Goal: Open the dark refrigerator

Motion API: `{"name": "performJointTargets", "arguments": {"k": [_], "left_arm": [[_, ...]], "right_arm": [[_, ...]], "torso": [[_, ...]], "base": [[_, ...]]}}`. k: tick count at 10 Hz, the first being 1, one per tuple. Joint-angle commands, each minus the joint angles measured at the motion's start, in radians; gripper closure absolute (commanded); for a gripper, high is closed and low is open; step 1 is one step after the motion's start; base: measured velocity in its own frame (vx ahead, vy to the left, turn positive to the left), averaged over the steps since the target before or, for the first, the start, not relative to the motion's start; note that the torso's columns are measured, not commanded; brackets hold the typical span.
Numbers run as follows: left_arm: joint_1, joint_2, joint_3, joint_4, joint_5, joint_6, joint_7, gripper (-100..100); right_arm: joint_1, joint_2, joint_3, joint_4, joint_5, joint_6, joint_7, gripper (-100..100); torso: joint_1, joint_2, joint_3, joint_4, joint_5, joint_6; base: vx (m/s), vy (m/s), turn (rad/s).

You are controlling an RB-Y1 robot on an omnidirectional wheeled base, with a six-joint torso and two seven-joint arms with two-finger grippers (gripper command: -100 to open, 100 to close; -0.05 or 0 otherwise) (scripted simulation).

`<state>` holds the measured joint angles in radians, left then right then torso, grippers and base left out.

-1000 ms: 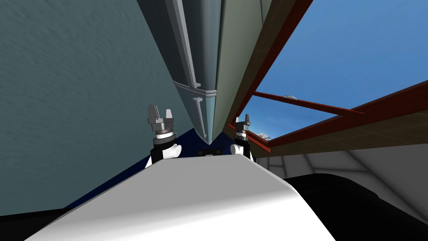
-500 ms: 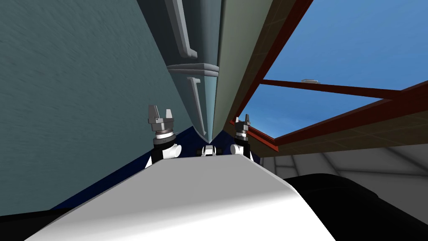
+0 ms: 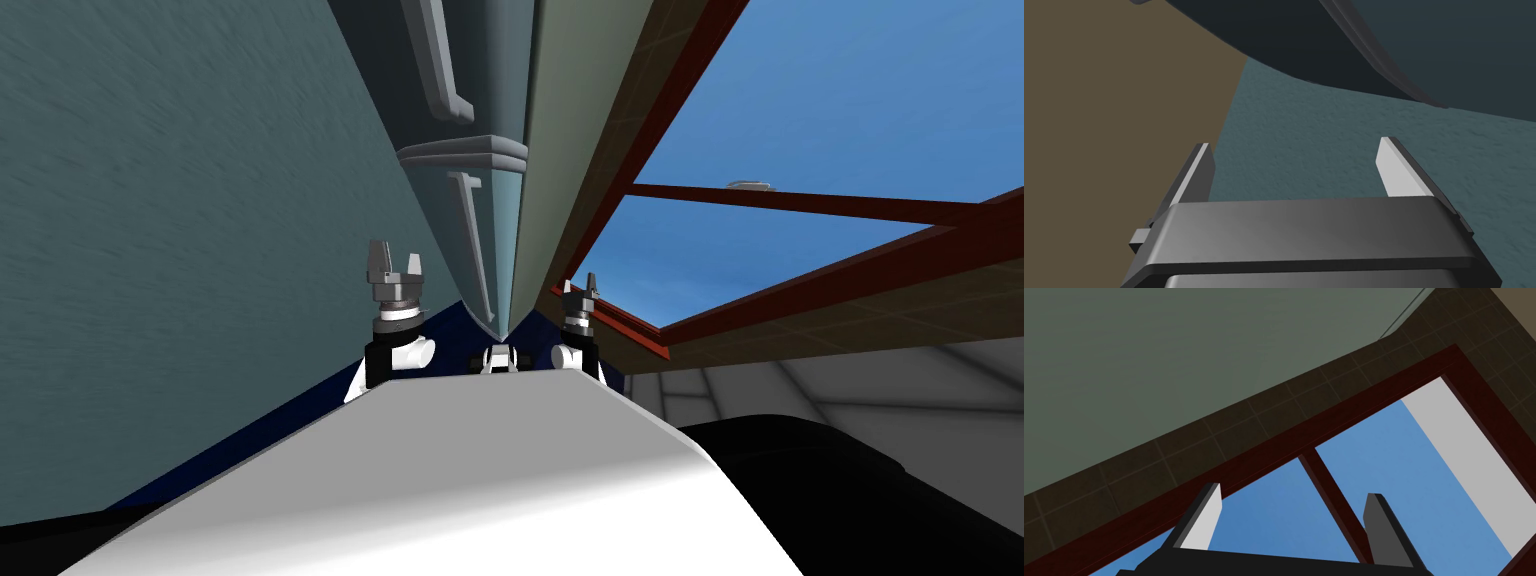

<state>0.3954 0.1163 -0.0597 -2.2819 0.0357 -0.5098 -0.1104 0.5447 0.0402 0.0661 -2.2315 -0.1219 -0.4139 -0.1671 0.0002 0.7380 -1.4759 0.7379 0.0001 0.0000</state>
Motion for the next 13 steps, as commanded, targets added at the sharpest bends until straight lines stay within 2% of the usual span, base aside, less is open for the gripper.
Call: {"name": "performJointTargets", "arguments": {"k": [1,4,5,6,10,11,13], "left_arm": [[-0.079,0.017,-0.007,0.004,0.001,0.072,0.013,-100],[-0.175,0.025,-0.02,0.008,0.001,0.161,0.027,-100],[-0.199,0.026,-0.024,0.01,0.001,0.187,0.031,-100],[-0.207,0.026,-0.024,0.01,0.001,0.19,0.031,-100],[-0.322,0.028,-0.041,0.017,0.0,0.301,0.049,-100],[-0.329,0.028,-0.041,0.017,0.0,0.301,0.049,-100],[-0.385,0.025,-0.049,0.023,0.0,0.353,0.057,-100]], "right_arm": [[0.0,0.0,0.0,0.0,0.0,0.0,0.0,0],[0.0,0.0,0.0,0.0,0.0,0.0,0.0,0],[0.0,0.0,0.0,0.0,0.0,0.0,0.0,0],[0.0,0.0,0.0,0.0,0.0,0.0,0.0,0],[0.0,0.0,0.0,0.0,0.0,0.0,0.0,0],[0.0,0.0,0.0,0.0,0.0,0.0,0.0,0],[0.0,0.0,0.0,0.0,0.0,0.0,0.0,0]], "torso": [[0.0,0.0,0.0,0.0,0.0,0.0],[0.0,0.0,0.0,0.0,0.0,0.0],[0.0,0.0,0.0,0.0,0.0,0.0],[0.0,0.0,0.0,0.0,0.0,0.0],[0.0,0.0,0.0,0.0,0.0,0.0],[0.0,0.0,0.0,0.0,0.0,0.0],[-0.001,0.0,0.0,0.0,0.0,0.0]], "base": [[-0.005,0.038,-0.021],[-0.005,0.039,-0.021],[-0.001,0.043,-0.026],[-0.003,0.029,-0.009],[-0.005,0.034,-0.019],[-0.004,0.029,-0.007],[-0.004,0.023,-0.016]]}}
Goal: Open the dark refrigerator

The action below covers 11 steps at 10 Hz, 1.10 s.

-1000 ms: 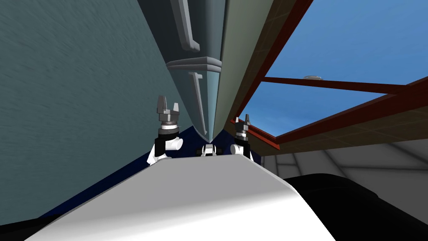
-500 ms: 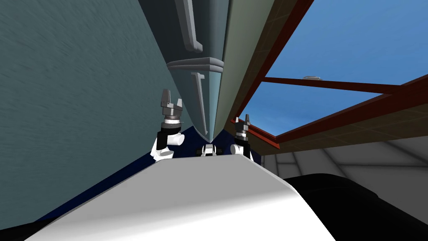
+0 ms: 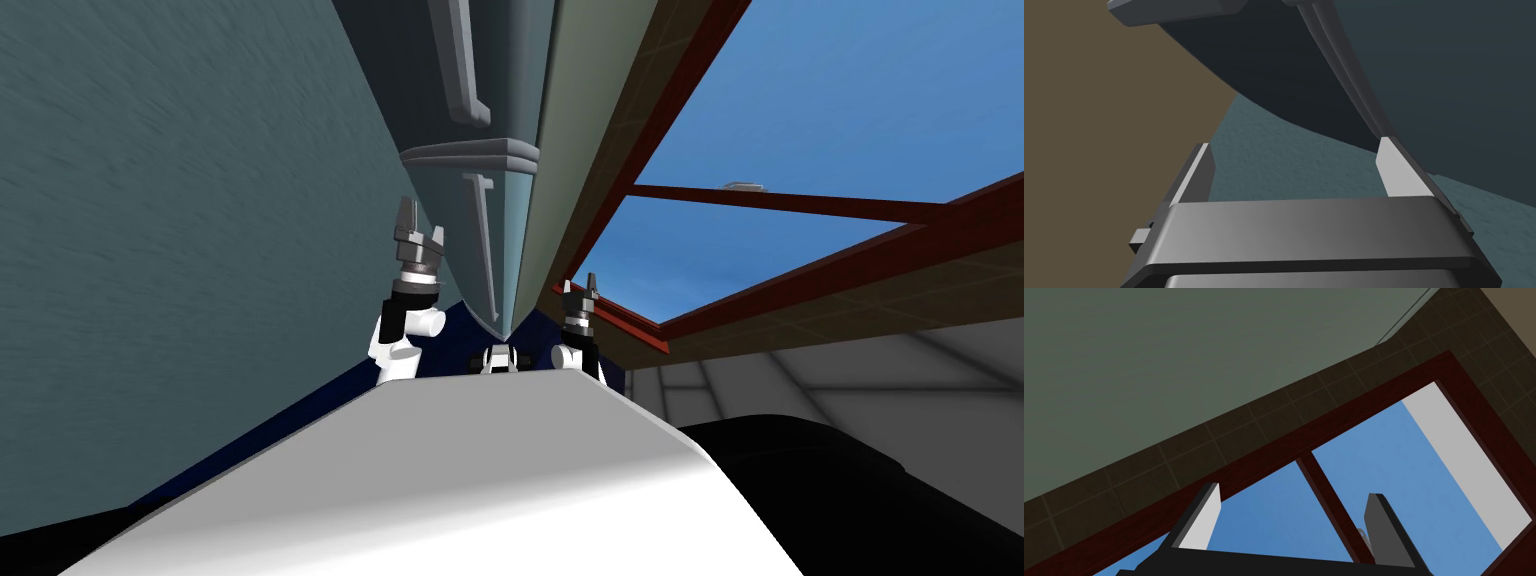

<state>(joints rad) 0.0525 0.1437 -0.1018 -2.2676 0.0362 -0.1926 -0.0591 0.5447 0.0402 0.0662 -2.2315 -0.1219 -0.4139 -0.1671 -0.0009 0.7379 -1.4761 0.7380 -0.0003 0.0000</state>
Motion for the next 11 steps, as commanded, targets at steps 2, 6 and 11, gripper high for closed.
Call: {"name": "performJointTargets", "arguments": {"k": [2,6,11], "left_arm": [[-0.096,-0.009,-0.014,0.016,-0.001,0.085,0.014,-100],[-0.202,-0.024,-0.028,0.027,-0.002,0.182,0.029,-100],[-0.353,-0.033,-0.049,0.048,-0.003,0.321,0.052,-100]], "right_arm": [[0.0,0.0,0.0,0.0,0.0,0.0,0.0,0],[0.0,0.0,0.0,0.0,0.0,0.0,0.0,0],[0.0,0.0,0.0,0.0,0.0,0.0,0.0,0]], "torso": [[0.001,0.0,0.0,0.0,0.0,0.0],[0.001,0.0,0.0,0.0,0.0,0.0],[0.001,0.0,0.0,0.0,0.0,0.0]], "base": [[-0.006,0.032,-0.02],[-0.004,0.035,-0.017],[-0.009,0.036,-0.021]]}}
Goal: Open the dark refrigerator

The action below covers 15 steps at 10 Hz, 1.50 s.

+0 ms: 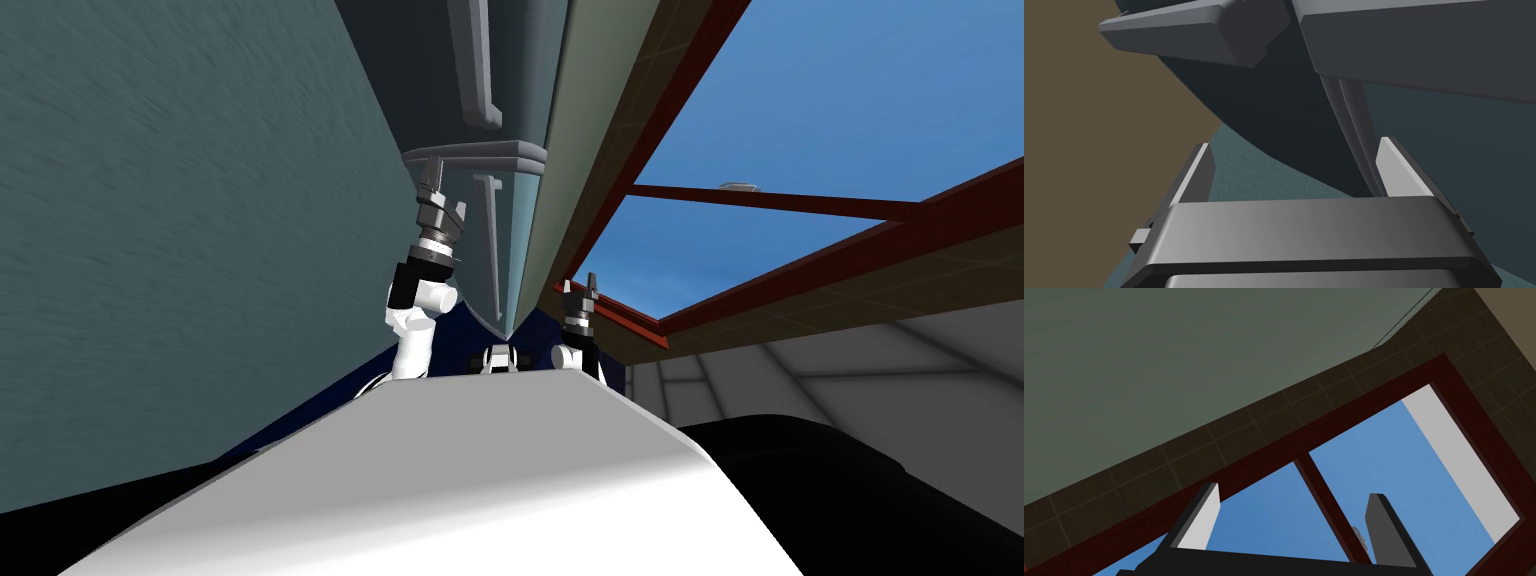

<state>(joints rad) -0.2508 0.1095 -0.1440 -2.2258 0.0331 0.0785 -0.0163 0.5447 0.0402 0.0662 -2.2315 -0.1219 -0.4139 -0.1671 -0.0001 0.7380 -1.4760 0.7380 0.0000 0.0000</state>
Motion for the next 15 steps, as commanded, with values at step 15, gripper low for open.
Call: {"name": "performJointTargets", "arguments": {"k": [15], "left_arm": [[-0.401,0.009,-0.053,0.069,-0.002,0.372,0.061,-100]], "right_arm": [[0.0,0.0,0.0,0.0,0.0,0.0,0.0,0]], "torso": [[-0.014,0.003,0.001,0.004,-0.007,0.007]], "base": [[-0.005,0.033,-0.012]]}}
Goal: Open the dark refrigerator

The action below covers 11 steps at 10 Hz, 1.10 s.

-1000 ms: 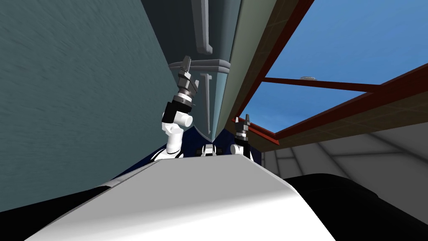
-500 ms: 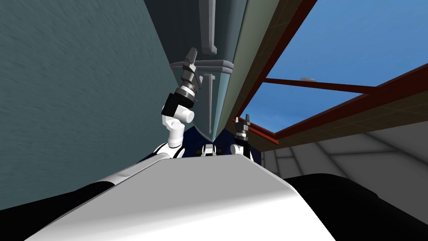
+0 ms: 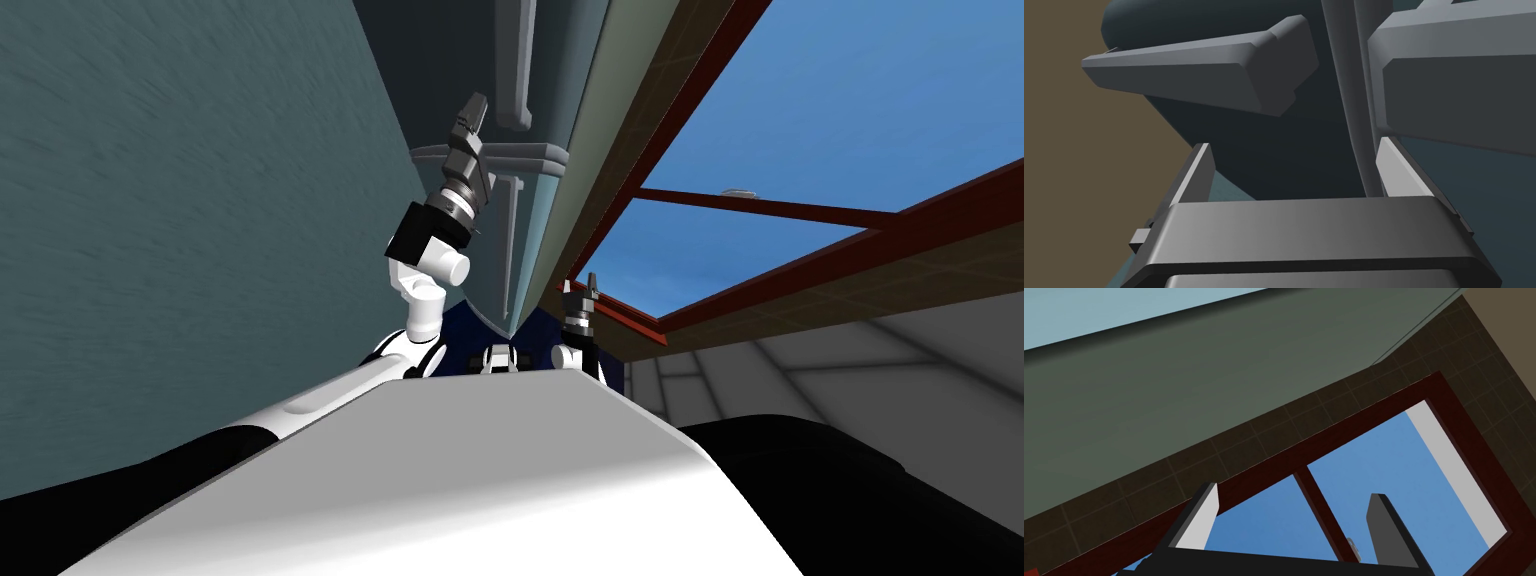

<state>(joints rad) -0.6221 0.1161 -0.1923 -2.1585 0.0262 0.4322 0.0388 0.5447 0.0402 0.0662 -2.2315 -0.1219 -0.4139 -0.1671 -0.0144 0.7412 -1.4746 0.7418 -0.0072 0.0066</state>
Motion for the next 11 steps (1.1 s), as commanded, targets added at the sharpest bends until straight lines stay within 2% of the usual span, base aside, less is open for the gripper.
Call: {"name": "performJointTargets", "arguments": {"k": [1,4,5,6,8,9,10,11], "left_arm": [[-0.013,-0.001,-0.002,0.006,-0.002,0.01,0.001,-100],[-0.063,-0.004,0.027,-0.02,0.007,0.083,0.016,-100],[-0.054,-0.004,0.022,-0.021,0.004,0.074,0.012,-100],[-0.035,-0.002,0.012,-0.005,0.002,0.044,0.008,100],[-0.012,0.0,0.0,0.007,-0.003,0.013,0.001,100],[-0.021,0.001,0.006,0.002,0.001,0.027,0.004,100],[-0.039,-0.002,0.027,0.0,0.015,0.049,0.034,-100],[-0.048,0.001,0.038,-0.001,0.022,0.062,0.048,-100]], "right_arm": [[0.0,0.0,0.0,0.0,0.0,0.0,0.0,0],[0.0,0.0,0.0,0.0,0.0,0.0,0.0,0],[0.0,0.0,0.0,0.0,0.0,0.0,0.0,0],[0.0,0.0,0.0,0.0,0.0,0.0,0.0,0],[0.0,0.0,0.0,0.0,0.0,0.0,0.0,0],[0.0,0.0,0.0,0.0,0.0,0.0,0.0,0],[0.0,0.0,0.0,0.0,0.0,0.0,0.0,0],[0.0,0.0,0.0,0.0,0.0,0.0,0.0,0]], "torso": [[-0.001,0.0,0.0,0.0,0.0,0.001],[0.009,-0.005,-0.002,-0.003,0.005,-0.004],[0.012,-0.005,-0.003,-0.004,0.006,-0.006],[0.014,-0.004,-0.002,-0.005,0.007,-0.005],[0.014,0.0,0.0,-0.003,0.007,-0.006],[0.014,-0.001,0.0,-0.003,0.007,-0.007],[0.015,-0.004,-0.002,-0.004,0.007,-0.007],[0.014,-0.006,-0.003,-0.004,0.007,-0.007]], "base": [[0.0,0.018,0.019],[0.06,0.0,0.033],[0.03,-0.003,0.012],[-0.027,0.003,-0.044],[-0.069,-0.003,-0.031],[-0.032,-0.002,-0.003],[-0.01,-0.017,-0.008],[0.0,-0.034,-0.007]]}}
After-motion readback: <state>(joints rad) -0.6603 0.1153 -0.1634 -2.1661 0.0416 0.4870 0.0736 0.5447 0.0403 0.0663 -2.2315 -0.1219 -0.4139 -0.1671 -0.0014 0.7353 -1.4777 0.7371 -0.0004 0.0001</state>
